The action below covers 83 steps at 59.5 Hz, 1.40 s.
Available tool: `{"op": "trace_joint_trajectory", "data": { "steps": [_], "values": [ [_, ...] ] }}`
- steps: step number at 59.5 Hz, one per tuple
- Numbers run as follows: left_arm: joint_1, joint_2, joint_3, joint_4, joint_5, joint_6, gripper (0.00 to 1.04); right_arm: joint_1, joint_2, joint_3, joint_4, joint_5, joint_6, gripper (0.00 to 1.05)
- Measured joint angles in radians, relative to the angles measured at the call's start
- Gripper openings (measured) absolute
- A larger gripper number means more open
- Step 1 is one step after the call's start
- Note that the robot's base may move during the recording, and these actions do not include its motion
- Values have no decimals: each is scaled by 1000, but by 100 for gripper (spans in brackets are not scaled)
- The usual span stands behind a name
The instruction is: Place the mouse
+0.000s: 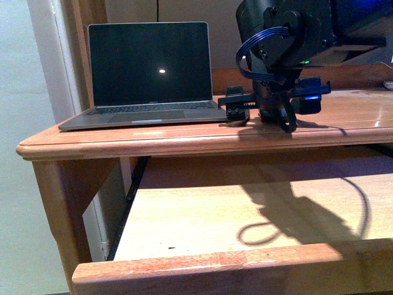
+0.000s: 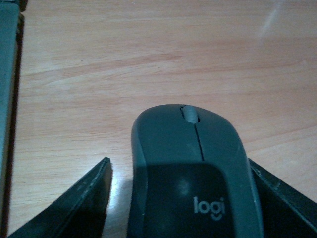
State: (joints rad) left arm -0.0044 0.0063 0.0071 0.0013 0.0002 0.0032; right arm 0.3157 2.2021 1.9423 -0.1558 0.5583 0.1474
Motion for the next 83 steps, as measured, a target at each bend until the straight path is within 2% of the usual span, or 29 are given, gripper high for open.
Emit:
{"op": "trace_joint_trajectory", "data": {
  "steps": [4, 18, 21, 25, 36, 41, 47, 52, 58, 70, 83],
  "values": [
    [0, 0, 0, 0, 0, 0, 97, -6, -37, -66, 48, -39, 19, 98],
    [0, 0, 0, 0, 0, 0, 97, -87, -391, -471, 279, -241, 19, 97],
    [0, 0, 0, 0, 0, 0, 97, -120, -512, -584, 324, -297, 8, 97],
    [0, 0, 0, 0, 0, 0, 97, -198, -755, -827, 375, -439, -29, 97],
    [0, 0, 0, 0, 0, 0, 97, -335, -1089, -1255, 341, -730, -154, 97],
    [0, 0, 0, 0, 0, 0, 97, -434, -1258, -1477, 283, -876, -235, 97],
    [0, 0, 0, 0, 0, 0, 97, -486, -1339, -1584, 246, -924, -290, 97],
    [0, 0, 0, 0, 0, 0, 97, -488, -1365, -1646, 237, -927, -323, 97],
    [0, 0, 0, 0, 0, 0, 97, -446, -1350, -1687, 278, -877, -331, 97],
    [0, 0, 0, 0, 0, 0, 97, -283, -1189, -1670, 476, -736, -285, 97],
    [0, 0, 0, 0, 0, 0, 97, -137, -909, -1552, 650, -576, -225, 97]
  ]
}}
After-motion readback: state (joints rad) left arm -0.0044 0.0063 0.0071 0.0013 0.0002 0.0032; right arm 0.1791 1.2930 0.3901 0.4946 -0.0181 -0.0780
